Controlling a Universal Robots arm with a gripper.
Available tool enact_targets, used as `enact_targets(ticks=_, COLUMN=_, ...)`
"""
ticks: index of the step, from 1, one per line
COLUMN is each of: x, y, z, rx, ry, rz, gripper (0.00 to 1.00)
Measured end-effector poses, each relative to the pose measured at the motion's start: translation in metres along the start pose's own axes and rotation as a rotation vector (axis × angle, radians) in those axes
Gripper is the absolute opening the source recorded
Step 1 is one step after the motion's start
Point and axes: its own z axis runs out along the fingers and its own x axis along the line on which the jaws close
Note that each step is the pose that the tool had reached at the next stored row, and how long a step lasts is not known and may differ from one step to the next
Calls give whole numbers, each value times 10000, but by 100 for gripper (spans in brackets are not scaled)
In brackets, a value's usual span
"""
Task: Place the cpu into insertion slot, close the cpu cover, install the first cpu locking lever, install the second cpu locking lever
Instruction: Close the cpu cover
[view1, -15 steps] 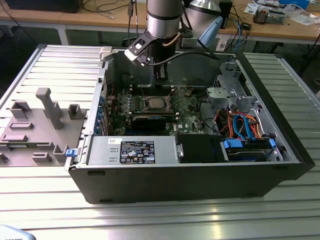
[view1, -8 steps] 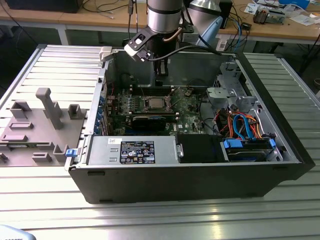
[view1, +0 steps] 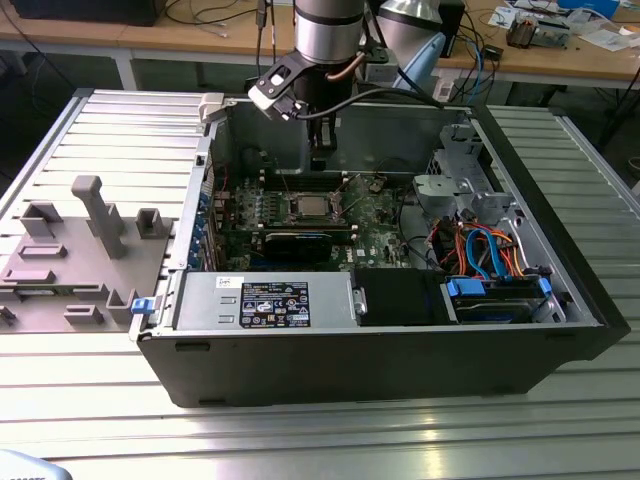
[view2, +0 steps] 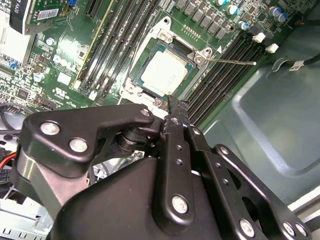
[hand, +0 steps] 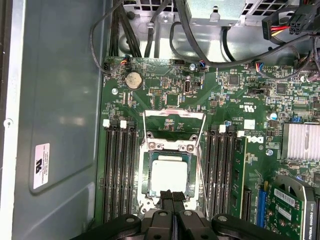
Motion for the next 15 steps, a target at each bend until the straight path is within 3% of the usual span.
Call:
enact_targets(ticks=6, x=-4, y=63, z=1, rx=1, ry=-1, rz=0, gripper=11)
enact_targets(ticks=15, x=-23, y=326, z=6, rx=14, ry=2, rz=1, gripper=11)
